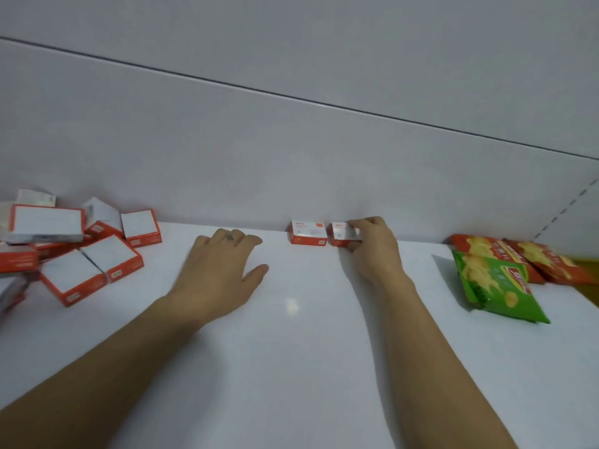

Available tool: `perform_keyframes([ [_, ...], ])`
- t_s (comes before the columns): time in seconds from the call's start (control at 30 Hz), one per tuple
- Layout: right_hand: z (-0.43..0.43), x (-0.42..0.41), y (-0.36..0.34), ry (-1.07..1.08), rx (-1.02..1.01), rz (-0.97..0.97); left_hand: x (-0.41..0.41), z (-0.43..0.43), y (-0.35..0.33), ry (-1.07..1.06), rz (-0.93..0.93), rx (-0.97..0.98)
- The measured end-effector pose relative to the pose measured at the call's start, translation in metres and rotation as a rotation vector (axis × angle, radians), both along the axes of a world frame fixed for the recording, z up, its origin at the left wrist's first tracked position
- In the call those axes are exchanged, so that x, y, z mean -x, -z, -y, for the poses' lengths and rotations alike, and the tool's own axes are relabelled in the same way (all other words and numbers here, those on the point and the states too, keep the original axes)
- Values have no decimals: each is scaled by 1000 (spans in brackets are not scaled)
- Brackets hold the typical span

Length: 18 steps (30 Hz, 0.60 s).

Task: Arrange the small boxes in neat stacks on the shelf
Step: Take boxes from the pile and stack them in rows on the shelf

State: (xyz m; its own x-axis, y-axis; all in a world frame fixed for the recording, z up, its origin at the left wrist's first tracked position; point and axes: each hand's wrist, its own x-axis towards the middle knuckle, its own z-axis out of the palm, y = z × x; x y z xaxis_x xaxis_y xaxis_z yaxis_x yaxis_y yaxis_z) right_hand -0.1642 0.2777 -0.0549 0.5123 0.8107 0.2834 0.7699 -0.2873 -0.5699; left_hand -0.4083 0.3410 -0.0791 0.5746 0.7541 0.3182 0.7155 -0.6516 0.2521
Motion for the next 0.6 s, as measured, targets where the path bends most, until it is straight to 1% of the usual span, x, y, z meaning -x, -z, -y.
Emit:
perform_keyframes([
  [0.1,-4,-7,8,26,36,21,-6,2,1,46,-23,-24],
  [0.23,-9,-11,15,36,106,102,-7,0,3,44,-59,-34],
  [0.33,-12,-8,16,38,123,145,-7,1,3,45,-78,-50],
  [0.6,-16,-4,19,35,134,162,-4,1,4,33,-55,-20],
])
